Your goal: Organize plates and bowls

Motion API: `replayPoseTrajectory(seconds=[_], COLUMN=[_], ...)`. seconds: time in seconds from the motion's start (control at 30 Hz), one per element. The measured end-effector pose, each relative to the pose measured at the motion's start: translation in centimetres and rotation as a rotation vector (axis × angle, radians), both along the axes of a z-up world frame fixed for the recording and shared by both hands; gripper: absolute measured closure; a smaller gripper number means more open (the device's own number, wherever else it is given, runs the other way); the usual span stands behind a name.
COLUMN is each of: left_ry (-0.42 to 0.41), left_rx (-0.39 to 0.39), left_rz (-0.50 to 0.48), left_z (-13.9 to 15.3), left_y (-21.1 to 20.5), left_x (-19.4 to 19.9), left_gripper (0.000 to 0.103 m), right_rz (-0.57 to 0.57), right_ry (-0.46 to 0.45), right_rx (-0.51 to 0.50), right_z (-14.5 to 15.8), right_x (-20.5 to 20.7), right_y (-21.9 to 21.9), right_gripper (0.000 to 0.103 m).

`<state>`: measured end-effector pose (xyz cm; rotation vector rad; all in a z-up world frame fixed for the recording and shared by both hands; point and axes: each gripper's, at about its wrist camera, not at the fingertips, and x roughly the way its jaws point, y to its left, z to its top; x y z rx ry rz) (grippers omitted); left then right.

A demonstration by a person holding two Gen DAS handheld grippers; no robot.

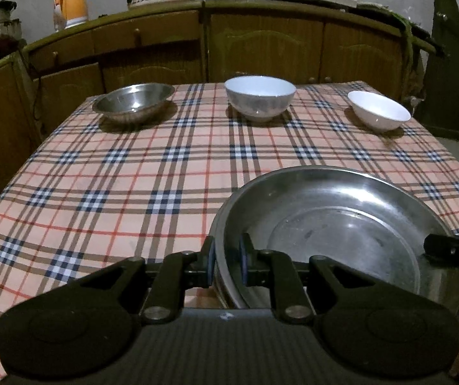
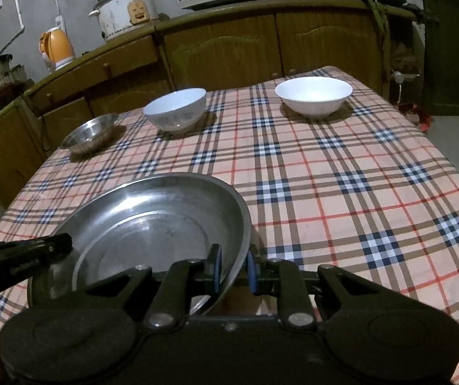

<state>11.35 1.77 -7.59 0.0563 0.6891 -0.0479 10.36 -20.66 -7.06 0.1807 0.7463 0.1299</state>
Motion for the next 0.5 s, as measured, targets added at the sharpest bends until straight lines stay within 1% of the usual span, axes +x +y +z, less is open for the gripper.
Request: replayPoseTrajectory(seconds=[0.13,0.27,0.3,0.33,0.4,0.5], left_ry=[0.011,0.001,0.000,0.001,-0.004,-0.005], left_rx=[0.004,0.012,0.013,0.013,0.008,0.005], left_rz=[0.000,0.002,0.003,0.003,-0.001,-0.001], left_z=[-0.6,-0.8,-0.8,-0.9,-1.1,-1.2], left_y=[0.2,0.1,0.1,0.1,0.1,0.1], left_x=[0.4,0.6,0.7,0.9,1.1,1.1], left_gripper=[0.086,0.086,0.085,0.084,0.079,0.064], right_rz=[0.004,0.009,0.011,0.016,0.026,0.029], right_ry=[0.008,0.009,0.012,0.014,0.012,-0.001], right_rx=[-0.011,-0.020,-0.020,-0.019,-0.025,-0.033], right_z=[-0.7,-1.0,-1.2,-1.3,-1.4,-1.2], right_x=[0.6,1.1,1.3,1.4,1.6,1.4], right_y=[0.2,0.4,0.5,0.6,0.8,0.7], right_gripper=[0.081,0.080,0.080,0.076,0.072,0.069])
